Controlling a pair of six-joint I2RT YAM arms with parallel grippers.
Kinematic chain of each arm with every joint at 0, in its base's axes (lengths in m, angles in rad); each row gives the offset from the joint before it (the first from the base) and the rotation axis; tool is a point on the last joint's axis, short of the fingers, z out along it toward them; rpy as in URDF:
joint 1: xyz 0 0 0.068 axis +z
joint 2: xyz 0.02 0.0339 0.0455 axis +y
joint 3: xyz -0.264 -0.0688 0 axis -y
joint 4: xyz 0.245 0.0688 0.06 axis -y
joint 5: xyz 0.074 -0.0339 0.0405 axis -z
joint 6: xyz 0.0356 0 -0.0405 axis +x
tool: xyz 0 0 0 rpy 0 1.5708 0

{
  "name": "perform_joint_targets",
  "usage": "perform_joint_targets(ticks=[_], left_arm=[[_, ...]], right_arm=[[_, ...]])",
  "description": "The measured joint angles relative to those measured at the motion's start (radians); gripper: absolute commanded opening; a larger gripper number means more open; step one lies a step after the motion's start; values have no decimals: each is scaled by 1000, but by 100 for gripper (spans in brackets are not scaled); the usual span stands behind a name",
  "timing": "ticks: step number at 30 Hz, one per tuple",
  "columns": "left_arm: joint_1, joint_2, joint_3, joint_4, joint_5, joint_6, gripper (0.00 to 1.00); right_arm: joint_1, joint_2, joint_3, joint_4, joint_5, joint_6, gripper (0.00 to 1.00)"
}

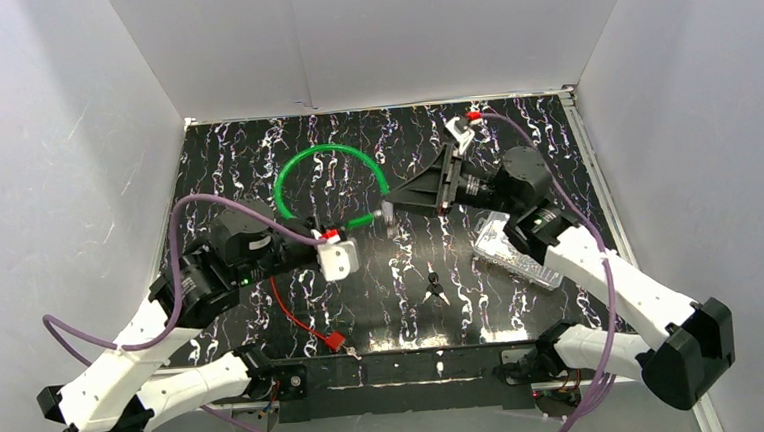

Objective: Unlock with the key
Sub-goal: Unlock the lock.

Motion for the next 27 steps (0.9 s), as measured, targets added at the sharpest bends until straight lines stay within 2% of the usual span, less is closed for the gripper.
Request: perform_joint_targets(ticks=[9,14,21,27], left_arm=[[-37,4,-33,-17,45,26,0],[-41,1,-40,-17,46,40,0],[-48,-1,-64,-22,42,64,0],[-54,-1,-68,-20,17,84,0]], right_arm=[[-8,-37,151,-194,39,-106,71],[-8,-7,202,-386,46,-173,68],[-8,-8,196,-530,57,-227,51],[-8,-7,195,-560,62,-231,67]])
